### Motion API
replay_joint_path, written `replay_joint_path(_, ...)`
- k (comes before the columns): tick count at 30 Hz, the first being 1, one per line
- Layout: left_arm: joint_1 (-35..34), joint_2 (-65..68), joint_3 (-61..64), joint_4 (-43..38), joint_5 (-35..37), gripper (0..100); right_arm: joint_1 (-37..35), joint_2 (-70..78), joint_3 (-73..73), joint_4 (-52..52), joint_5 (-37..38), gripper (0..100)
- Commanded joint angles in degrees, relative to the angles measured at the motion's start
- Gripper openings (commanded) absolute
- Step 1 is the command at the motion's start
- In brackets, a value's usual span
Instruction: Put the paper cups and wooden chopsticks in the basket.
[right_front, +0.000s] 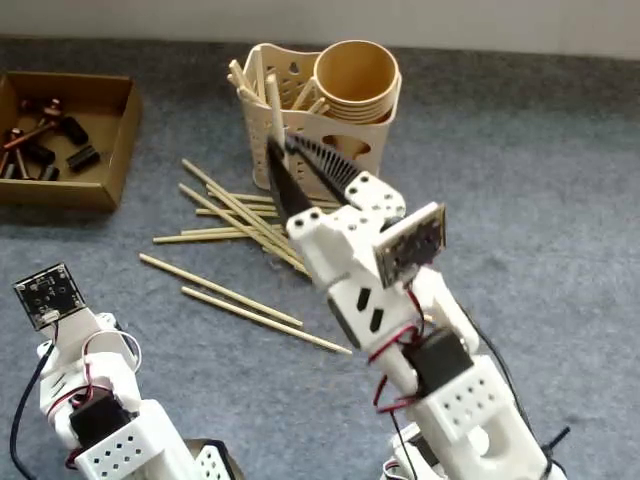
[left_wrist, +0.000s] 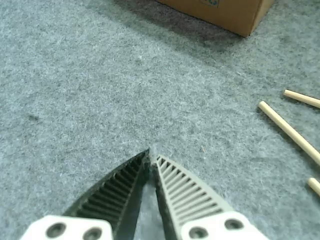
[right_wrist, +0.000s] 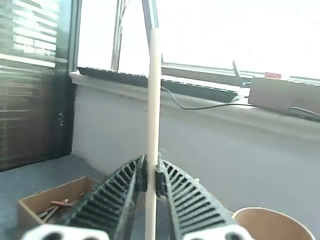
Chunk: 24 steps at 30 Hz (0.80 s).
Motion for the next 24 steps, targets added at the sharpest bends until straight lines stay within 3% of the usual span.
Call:
replay_joint_path(1,-0.7,0.0,1.1,0.2,-0.4,0,3.5,6.9,-2.8,-12.4,0.4,0.5)
replay_joint_path(11,-0.7,0.0,1.1,0.2,-0.4,0,6.4,22.5,-6.4,-30.8,0.4,0.5)
replay_joint_path(24,-0.7,0.0,1.1,0.2,-0.4,0,6.8,35.1,-20.4,-33.5,0.4,0.5)
